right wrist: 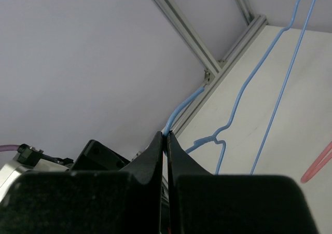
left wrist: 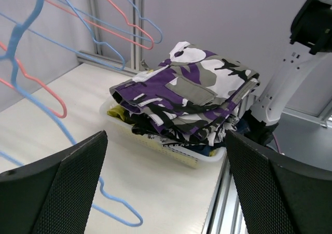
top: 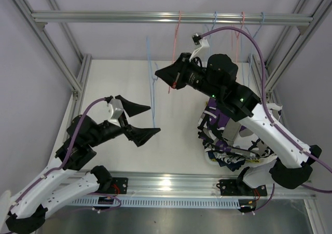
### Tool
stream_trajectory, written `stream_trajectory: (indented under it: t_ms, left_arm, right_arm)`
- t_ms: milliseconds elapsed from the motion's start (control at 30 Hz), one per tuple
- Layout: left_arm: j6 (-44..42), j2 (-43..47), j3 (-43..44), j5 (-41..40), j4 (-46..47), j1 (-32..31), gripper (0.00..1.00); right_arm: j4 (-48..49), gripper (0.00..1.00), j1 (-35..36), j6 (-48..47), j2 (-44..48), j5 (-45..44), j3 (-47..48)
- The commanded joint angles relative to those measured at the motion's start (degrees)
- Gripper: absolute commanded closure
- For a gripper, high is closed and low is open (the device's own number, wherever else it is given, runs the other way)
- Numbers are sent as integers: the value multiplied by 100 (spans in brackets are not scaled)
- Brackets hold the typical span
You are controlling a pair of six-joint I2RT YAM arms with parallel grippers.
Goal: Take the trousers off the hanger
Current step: Place the hanger at the clothesline.
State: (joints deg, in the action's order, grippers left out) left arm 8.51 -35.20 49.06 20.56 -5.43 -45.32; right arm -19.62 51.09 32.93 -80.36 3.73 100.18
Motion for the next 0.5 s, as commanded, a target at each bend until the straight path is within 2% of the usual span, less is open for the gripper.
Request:
stream_trajectory:
  t_ms: [0, 467]
  left_arm:
    - [10, -153, 77, -192, -1, 50, 0]
    - [124, -461, 95, -351, -72, 50, 1]
  right_arm:
    - [160, 100, -64, -76, 354, 23, 81]
    - [415, 100, 23, 144, 688, 436, -104]
